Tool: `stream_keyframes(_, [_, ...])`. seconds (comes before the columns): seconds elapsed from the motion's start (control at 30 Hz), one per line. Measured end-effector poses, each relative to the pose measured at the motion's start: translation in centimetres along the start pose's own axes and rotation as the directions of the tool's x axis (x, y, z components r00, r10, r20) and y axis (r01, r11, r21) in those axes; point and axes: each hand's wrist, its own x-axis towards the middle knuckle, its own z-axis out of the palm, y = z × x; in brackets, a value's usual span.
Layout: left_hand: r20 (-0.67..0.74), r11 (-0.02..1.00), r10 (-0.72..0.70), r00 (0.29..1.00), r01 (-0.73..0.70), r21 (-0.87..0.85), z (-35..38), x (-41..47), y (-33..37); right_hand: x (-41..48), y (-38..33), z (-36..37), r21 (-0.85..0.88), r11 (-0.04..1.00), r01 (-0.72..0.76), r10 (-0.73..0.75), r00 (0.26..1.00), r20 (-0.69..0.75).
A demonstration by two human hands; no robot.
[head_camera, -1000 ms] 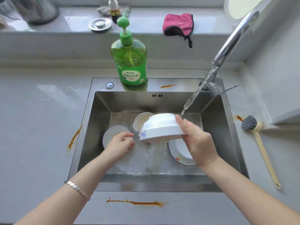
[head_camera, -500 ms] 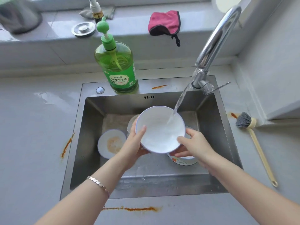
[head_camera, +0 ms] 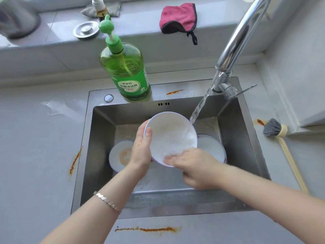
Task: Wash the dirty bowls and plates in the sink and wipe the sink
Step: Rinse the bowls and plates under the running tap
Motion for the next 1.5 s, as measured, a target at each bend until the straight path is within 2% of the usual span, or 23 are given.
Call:
stream_keyframes(0.1, [0.016, 0.999, -0.013, 1.0, 0.012, 0.053, -0.5, 0.3, 0.0, 0.2, 2.2, -0.1, -0.31, 0.951, -0.014, 0.0, 0.999, -0.045])
stream_keyframes(0.13, [-0.004, 0.999, -0.024, 1.0, 0.024, 0.044, -0.3, 0.3, -0.1, 0.6, 1.5, 0.1, -0.317, 0.946, -0.072, 0.067, 0.997, -0.027])
stream_keyframes(0.2, [-0.049, 0.999, -0.024, 0.998, 0.025, 0.024, 0.1, 0.3, -0.2, 1.7, -0.4, 1.0, -0.136, 0.975, -0.175, 0.177, 0.984, 0.005])
stream_keyframes(0.23, [-0.052, 1.0, -0.017, 0.999, 0.018, 0.012, 0.1, 0.2, -0.2, 1.7, -1.2, 1.4, -0.072, 0.982, -0.172, 0.174, 0.985, 0.012])
stream_keyframes(0.3, [-0.012, 0.998, -0.06, 0.998, 0.06, 0.015, -0.6, 0.3, -0.2, 1.3, -1.4, 1.1, 0.034, 0.998, -0.045, 0.046, 0.999, -0.014])
stream_keyframes(0.37, [0.09, 0.971, -0.229, 0.969, 0.221, 0.088, -2.1, 0.6, 0.7, 0.7, 0.8, 0.6, -0.128, 0.987, 0.096, -0.109, 0.989, -0.097])
stream_keyframes(0.43, [0.207, 0.91, -0.411, 0.888, 0.386, 0.152, -3.5, 0.9, 1.9, 0.3, 2.8, -0.1, -0.279, 0.946, 0.163, -0.193, 0.978, -0.082])
stream_keyframes(0.47, [0.222, 0.893, -0.447, 0.867, 0.42, 0.161, -3.8, 0.9, 2.4, 0.3, 2.7, -0.5, -0.313, 0.935, 0.166, -0.194, 0.979, -0.062])
stream_keyframes(0.5, [0.198, 0.898, -0.438, 0.877, 0.417, 0.141, -3.9, 0.8, 2.6, 0.5, 2.2, -0.7, -0.343, 0.929, 0.141, -0.172, 0.983, -0.061])
stream_keyframes(0.57, [0.081, 0.935, -0.356, 0.931, 0.354, 0.031, -3.1, -0.1, 2.2, 1.0, 0.8, -0.6, -0.367, 0.927, 0.074, -0.145, 0.975, -0.169])
stream_keyframes(0.67, [-0.107, 0.944, -0.274, 0.956, 0.246, -0.219, -0.7, -2.4, 0.3, 1.7, -2.3, 0.6, -0.176, 0.984, -0.024, -0.049, 0.916, -0.398])
stream_keyframes(0.73, [-0.186, 0.923, -0.272, 0.944, 0.201, -0.33, -0.2, -3.0, -0.1, 1.8, -3.7, 1.6, -0.029, 1.0, -0.008, -0.007, 0.886, -0.464])
stream_keyframes(0.83, [-0.174, 0.958, -0.25, 0.952, 0.217, -0.19, -1.6, -2.0, 0.0, 1.3, -1.9, 2.5, -0.087, 0.994, 0.069, -0.097, 0.923, -0.373])
stream_keyframes(0.93, [-0.014, 0.942, -0.337, 0.941, 0.337, -0.007, -3.2, -1.2, 0.8, 1.3, 1.9, 0.9, -0.315, 0.929, 0.195, -0.237, 0.966, -0.1])
stream_keyframes(1.03, [0.142, 0.899, -0.438, 0.888, 0.426, 0.104, -3.6, -0.9, 1.9, 3.0, 4.0, -1.8, -0.456, 0.812, 0.364, -0.344, 0.93, 0.131])
stream_keyframes(1.1, [0.222, 0.898, -0.436, 0.872, 0.406, 0.166, -3.6, -0.7, 2.1, 4.4, 4.7, -2.8, -0.533, 0.737, 0.415, -0.389, 0.906, 0.168])
stream_keyframes(1.17, [0.242, 0.913, -0.402, 0.883, 0.367, 0.176, -3.7, -0.3, 2.2, 4.5, 4.8, -2.6, -0.567, 0.727, 0.387, -0.398, 0.911, 0.111])
stream_keyframes(1.23, [0.223, 0.922, -0.382, 0.897, 0.354, 0.154, -3.9, 0.1, 2.2, 3.2, 4.0, -1.5, -0.518, 0.801, 0.301, -0.335, 0.942, 0.029])
stream_keyframes(1.33, [0.172, 0.921, -0.388, 0.906, 0.372, 0.119, -4.0, 0.3, 2.3, 0.7, 2.1, -0.1, -0.334, 0.911, 0.244, -0.269, 0.963, -0.031])
stream_keyframes(1.4, [0.151, 0.907, -0.422, 0.894, 0.414, 0.083, -4.1, 0.1, 2.1, 0.0, 0.8, 0.4, -0.198, 0.963, 0.181, -0.211, 0.968, -0.138])
stream_keyframes(1.43, [0.148, 0.898, -0.439, 0.886, 0.435, 0.058, -4.3, -0.2, 2.0, -0.3, 0.2, 0.6, -0.019, 0.993, 0.118, -0.119, 0.968, -0.219])
stream_keyframes(1.47, [0.145, 0.895, -0.444, 0.884, 0.444, 0.037, -4.6, -0.4, 1.8, -0.6, -0.6, 0.7, 0.222, 0.974, 0.035, 0.028, 0.961, -0.277])
stream_keyframes(1.5, [0.142, 0.898, -0.437, 0.888, 0.439, 0.024, -4.9, -0.5, 1.6, -0.7, -1.3, 0.7, 0.448, 0.893, -0.039, 0.198, 0.929, -0.314])
